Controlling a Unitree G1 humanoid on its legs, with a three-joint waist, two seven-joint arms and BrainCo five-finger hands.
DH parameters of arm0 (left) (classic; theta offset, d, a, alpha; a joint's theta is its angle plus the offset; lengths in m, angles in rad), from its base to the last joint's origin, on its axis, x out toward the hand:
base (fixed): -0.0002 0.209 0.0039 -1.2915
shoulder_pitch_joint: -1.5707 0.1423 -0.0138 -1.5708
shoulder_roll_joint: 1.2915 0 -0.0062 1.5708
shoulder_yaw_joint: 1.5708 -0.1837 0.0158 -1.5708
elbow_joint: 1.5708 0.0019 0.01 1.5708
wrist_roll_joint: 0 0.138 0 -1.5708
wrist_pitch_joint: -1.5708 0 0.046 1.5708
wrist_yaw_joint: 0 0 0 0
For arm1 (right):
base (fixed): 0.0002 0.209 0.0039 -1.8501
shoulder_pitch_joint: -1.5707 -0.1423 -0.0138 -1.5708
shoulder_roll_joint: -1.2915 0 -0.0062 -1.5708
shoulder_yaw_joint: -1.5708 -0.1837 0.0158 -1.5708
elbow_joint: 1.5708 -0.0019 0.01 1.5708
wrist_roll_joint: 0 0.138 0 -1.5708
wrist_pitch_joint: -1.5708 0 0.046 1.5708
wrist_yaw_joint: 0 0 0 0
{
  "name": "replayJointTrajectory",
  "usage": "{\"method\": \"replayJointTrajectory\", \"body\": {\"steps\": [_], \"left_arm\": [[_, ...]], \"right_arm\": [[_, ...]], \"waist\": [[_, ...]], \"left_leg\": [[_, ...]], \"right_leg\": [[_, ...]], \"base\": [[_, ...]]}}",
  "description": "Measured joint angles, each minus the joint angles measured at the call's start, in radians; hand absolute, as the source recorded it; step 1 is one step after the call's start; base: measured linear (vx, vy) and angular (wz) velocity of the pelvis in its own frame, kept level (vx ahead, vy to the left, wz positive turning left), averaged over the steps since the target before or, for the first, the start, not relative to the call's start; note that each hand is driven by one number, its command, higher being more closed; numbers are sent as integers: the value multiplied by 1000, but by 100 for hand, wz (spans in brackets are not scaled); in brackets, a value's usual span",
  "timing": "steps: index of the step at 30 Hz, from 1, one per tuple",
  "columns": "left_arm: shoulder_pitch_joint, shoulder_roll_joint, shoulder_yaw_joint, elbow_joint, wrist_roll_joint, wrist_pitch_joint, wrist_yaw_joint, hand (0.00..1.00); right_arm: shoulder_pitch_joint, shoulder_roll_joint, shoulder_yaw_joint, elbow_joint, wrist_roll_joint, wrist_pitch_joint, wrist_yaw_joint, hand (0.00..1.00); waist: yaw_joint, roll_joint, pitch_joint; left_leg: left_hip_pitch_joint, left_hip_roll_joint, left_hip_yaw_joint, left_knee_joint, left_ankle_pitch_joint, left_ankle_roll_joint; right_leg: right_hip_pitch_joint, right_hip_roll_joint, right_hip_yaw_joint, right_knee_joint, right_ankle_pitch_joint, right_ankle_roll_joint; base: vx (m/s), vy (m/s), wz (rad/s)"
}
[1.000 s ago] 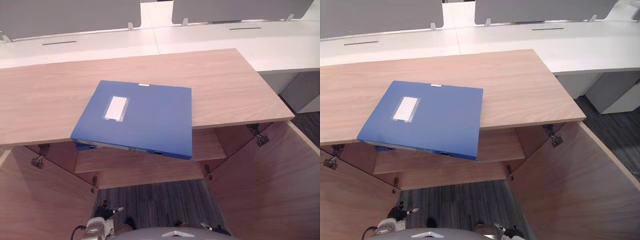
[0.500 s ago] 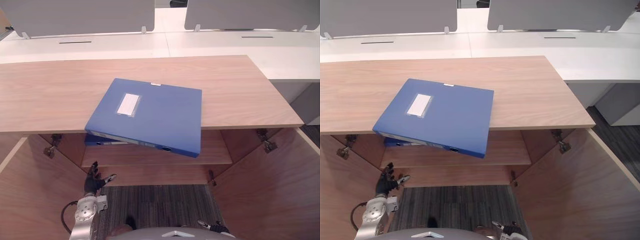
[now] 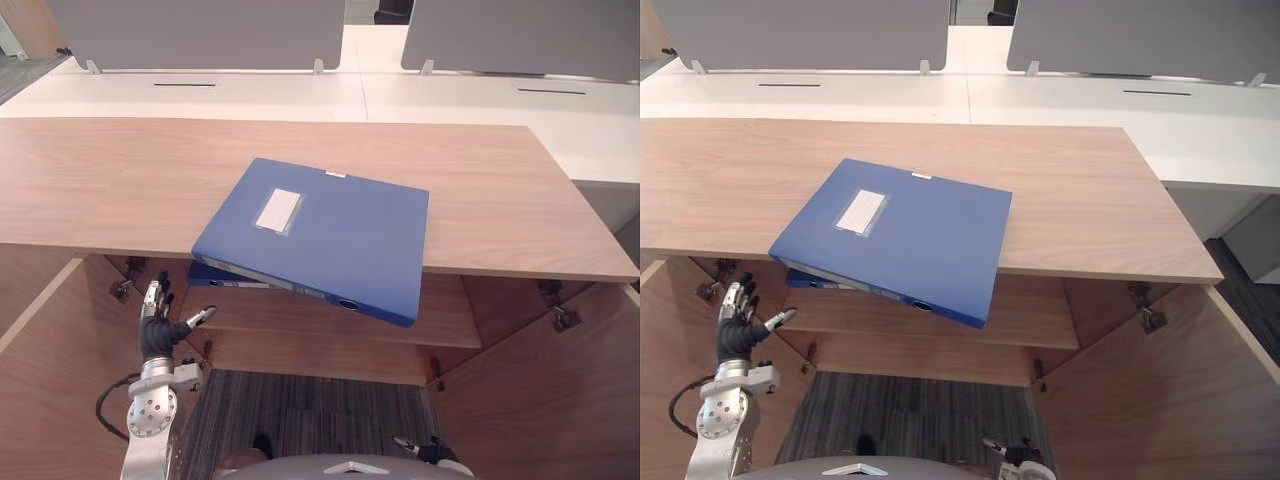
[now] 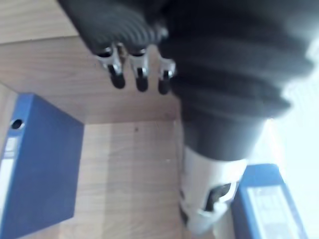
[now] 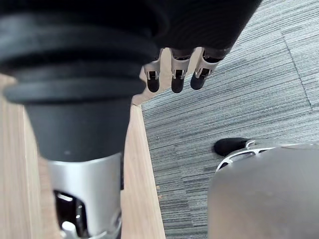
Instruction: Walk over to the cabinet, pick up the folder, carry it to the office cabinet, place the folder inside the office cabinet, then close the office cabinet door
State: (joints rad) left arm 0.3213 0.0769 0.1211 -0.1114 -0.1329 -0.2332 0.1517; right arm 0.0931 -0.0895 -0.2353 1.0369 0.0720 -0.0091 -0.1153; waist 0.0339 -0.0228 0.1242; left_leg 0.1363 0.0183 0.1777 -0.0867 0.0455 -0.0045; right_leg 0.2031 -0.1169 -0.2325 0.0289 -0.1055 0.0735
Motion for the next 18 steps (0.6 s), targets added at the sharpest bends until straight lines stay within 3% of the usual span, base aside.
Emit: {"method": "replayJointTrajectory", "body": {"steps": [10, 18], "left_arm": [[16, -8, 9, -134, -21, -26, -2, 0], [13, -16, 19, -310, -12, -46, 18, 0]], "right_arm": [[-1, 0, 26, 0, -1, -8, 0, 0], [10, -3, 31, 13, -1, -10, 3, 0]], "waist": [[15, -12, -6], [-2, -12, -12]], "left_leg": [[6, -1, -17, 0, 4, 3], [6, 1, -15, 0, 8, 2]], "right_leg": [[11, 0, -11, 5, -7, -10], [6, 0, 5, 16, -1, 1]], "base": [[-24, -11, 4], [-13, 0, -1]]}}
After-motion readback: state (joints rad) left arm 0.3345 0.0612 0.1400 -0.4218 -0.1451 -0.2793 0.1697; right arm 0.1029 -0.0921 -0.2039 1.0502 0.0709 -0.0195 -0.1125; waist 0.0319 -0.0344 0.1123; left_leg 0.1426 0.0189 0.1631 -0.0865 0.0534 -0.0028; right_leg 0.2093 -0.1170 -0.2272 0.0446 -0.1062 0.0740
